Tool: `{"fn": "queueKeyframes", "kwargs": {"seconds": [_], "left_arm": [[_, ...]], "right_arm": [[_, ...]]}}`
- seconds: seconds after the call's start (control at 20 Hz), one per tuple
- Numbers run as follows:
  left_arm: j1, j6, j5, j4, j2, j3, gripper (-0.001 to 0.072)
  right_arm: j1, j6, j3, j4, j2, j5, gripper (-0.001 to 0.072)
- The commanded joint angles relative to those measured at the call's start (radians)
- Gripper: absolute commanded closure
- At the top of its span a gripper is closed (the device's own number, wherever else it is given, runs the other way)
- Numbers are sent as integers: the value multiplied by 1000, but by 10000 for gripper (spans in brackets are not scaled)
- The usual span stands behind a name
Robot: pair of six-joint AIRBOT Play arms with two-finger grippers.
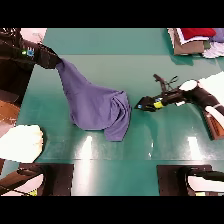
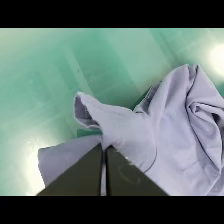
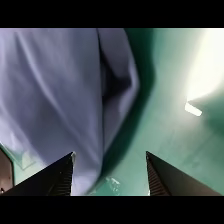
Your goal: Fold the shirts.
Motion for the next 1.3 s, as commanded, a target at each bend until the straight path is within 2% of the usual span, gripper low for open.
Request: {"fn": "queueKeyframes", "kwargs": {"seconds": [0.0,0.35,0.45,0.6,0.65,0.8,0.95,1.1,1.25], "left_arm": [[0,0,0,0,1,1,683],[1,0,0,0,1,2,683],[0,0,0,0,1,2,684],[0,0,-3,0,1,2,683],[0,0,-9,0,1,2,683],[1,0,-23,1,3,2,684],[1,-29,17,68,42,37,684],[1,-37,31,132,94,183,684],[0,-36,40,74,130,357,684]], "right_arm": [[60,-32,85,30,-114,-27,203],[108,-31,188,31,-205,-16,215],[118,-40,188,29,-205,-19,424],[117,-48,188,29,-204,-17,648],[117,-48,188,29,-204,-14,694],[115,-47,188,19,-183,-18,699],[64,-26,193,-35,-64,-44,699],[-30,98,311,-243,94,14,700],[-74,140,494,-348,216,75,699]]}}
